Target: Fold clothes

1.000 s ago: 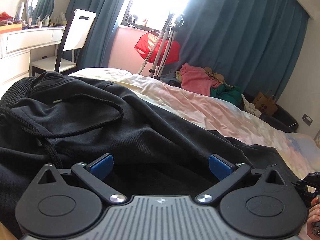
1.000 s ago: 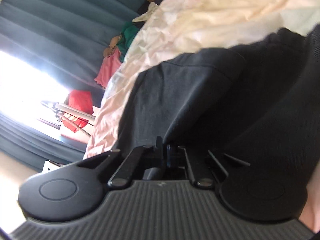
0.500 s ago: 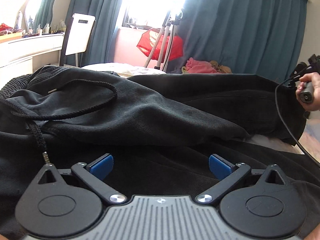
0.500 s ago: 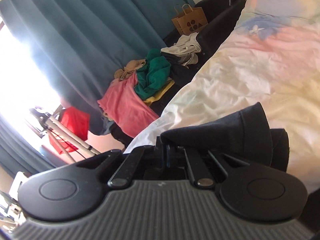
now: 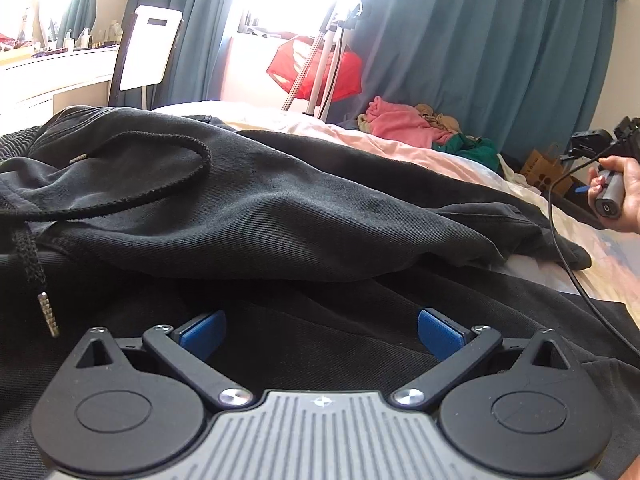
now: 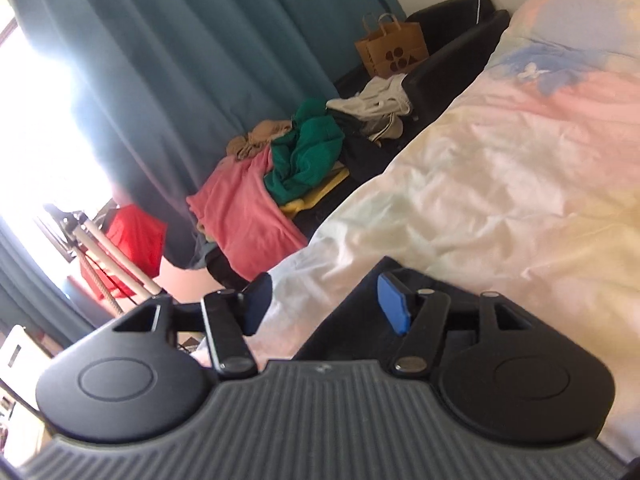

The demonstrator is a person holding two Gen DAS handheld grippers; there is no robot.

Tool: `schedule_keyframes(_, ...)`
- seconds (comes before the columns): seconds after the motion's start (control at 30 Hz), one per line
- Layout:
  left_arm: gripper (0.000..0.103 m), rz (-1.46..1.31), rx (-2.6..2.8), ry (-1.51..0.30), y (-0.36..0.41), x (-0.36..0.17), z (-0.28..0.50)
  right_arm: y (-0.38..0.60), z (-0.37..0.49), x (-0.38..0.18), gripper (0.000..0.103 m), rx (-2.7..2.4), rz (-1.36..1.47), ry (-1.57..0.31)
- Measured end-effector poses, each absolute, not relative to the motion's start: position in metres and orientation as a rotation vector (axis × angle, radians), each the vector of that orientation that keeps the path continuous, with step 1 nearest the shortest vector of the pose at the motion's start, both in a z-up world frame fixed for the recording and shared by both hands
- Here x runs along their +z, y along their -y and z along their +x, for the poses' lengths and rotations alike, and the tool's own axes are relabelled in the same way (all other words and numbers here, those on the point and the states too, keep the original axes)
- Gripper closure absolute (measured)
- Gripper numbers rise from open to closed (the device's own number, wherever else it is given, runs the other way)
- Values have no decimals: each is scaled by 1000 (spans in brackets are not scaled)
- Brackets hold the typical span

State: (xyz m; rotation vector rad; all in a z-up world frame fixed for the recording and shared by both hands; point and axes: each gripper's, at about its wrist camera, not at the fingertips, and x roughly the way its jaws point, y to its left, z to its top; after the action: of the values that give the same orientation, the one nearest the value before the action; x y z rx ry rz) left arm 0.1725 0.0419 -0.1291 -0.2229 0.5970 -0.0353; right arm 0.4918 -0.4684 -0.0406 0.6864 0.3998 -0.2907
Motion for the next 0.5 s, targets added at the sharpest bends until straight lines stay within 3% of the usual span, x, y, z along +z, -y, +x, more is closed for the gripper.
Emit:
schedule_keyframes(0.33, 0, -254, -33, -579, -45, -112, 148, 494, 421, -125, 39, -269, 867, -654)
schedule_keyframes(0.5, 0, -259, -12, -584, -45, -115, 148, 491, 432, -165, 40, -276, 1009, -616)
